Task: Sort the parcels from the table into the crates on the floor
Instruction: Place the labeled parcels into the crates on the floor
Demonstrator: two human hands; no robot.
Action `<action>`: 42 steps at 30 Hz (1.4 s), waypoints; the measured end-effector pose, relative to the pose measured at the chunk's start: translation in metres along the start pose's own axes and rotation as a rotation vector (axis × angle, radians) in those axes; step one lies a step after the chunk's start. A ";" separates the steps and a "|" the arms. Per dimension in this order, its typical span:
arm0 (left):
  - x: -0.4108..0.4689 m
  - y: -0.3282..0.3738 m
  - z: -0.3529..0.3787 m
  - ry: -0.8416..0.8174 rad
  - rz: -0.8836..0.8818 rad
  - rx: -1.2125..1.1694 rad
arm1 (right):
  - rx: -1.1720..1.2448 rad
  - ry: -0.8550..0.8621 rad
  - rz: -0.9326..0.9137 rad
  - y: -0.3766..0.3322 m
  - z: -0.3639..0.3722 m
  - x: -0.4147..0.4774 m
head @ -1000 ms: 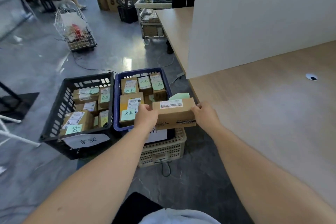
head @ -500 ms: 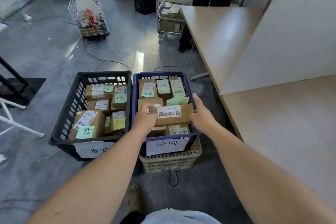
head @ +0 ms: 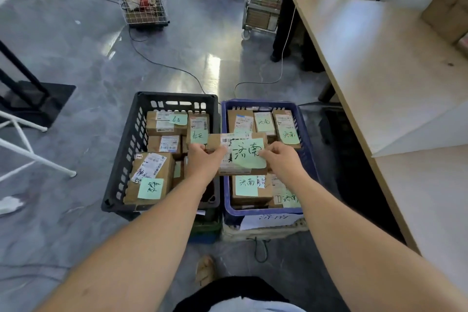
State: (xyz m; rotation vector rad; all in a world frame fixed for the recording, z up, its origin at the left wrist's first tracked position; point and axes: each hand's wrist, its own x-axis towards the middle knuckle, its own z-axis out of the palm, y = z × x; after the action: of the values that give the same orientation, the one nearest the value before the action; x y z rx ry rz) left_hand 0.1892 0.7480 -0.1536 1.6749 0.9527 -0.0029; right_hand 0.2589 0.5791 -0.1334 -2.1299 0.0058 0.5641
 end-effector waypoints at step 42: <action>0.086 -0.021 0.142 -0.157 0.074 0.459 | 0.050 0.003 0.255 0.125 -0.015 0.112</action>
State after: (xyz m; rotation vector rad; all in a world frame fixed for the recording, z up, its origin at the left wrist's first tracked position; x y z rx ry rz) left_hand 0.3002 0.6823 -0.2598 2.0944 0.8087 -0.3205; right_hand 0.3388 0.5163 -0.2677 -2.0949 0.2933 0.7015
